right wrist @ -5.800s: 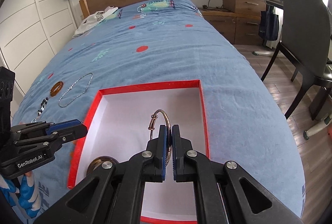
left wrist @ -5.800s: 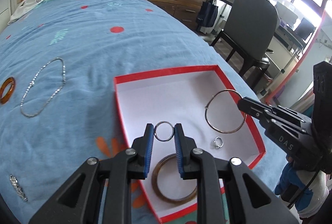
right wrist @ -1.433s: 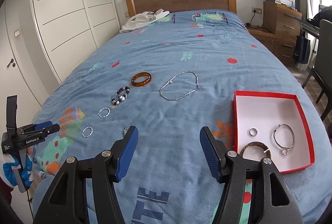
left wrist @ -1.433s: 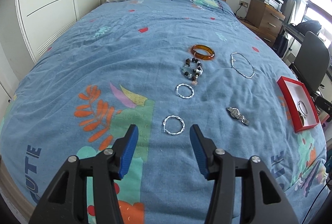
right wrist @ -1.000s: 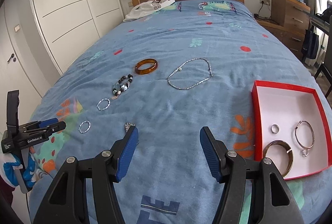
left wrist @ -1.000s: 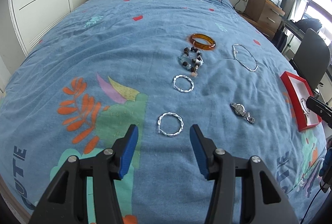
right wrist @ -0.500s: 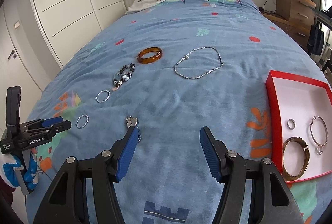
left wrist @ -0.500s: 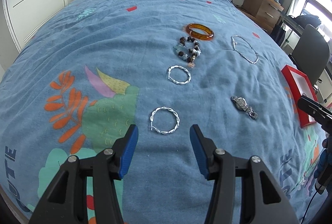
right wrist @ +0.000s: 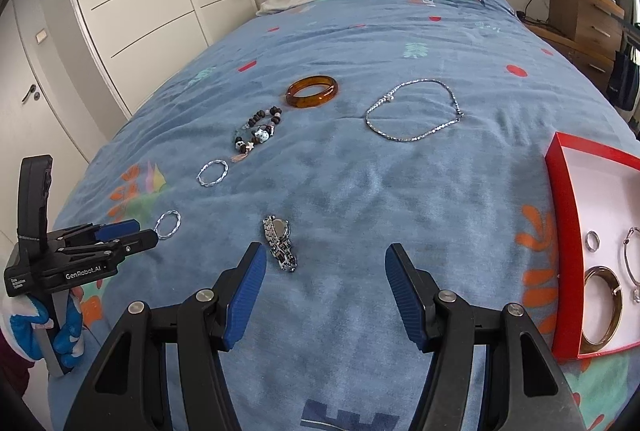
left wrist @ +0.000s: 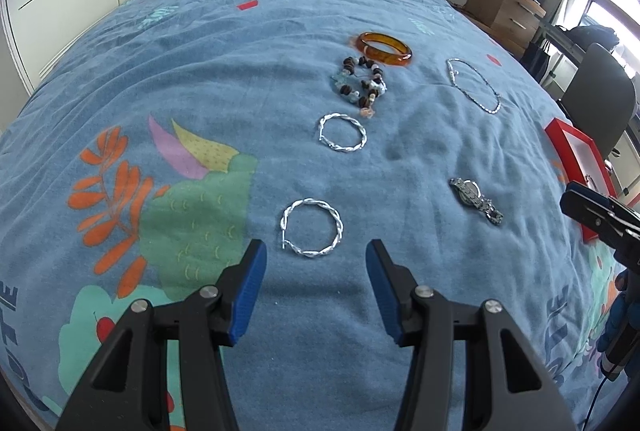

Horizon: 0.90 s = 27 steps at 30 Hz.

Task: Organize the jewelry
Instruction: 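Grasp the silver watch with the right tool while the left tool grasps the twisted silver hoop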

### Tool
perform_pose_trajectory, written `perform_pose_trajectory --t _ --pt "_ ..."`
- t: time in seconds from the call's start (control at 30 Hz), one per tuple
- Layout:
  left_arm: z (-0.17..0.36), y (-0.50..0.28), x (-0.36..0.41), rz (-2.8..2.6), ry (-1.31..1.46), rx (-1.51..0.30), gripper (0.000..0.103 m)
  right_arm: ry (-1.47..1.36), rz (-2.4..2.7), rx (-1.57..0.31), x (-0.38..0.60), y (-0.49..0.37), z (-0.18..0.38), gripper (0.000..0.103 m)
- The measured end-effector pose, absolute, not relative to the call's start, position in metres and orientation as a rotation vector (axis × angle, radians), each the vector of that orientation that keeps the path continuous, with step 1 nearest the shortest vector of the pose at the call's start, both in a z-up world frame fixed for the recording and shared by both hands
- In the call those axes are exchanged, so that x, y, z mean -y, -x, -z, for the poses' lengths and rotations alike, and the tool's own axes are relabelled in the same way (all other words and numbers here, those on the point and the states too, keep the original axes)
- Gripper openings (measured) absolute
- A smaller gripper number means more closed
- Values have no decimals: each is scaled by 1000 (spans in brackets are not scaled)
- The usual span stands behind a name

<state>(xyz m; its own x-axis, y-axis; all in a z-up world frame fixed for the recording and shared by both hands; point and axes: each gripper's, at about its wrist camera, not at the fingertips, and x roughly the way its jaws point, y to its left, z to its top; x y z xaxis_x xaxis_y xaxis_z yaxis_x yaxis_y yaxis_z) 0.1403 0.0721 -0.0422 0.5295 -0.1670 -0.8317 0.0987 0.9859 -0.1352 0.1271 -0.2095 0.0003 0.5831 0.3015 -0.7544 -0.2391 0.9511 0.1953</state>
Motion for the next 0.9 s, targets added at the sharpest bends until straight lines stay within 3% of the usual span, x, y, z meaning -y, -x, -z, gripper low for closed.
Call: perform_pose_trajectory --t 0.9 --pt "59 -156 -72 154 87 -1021 50 -64 -374 -930 182 -143 19 61"
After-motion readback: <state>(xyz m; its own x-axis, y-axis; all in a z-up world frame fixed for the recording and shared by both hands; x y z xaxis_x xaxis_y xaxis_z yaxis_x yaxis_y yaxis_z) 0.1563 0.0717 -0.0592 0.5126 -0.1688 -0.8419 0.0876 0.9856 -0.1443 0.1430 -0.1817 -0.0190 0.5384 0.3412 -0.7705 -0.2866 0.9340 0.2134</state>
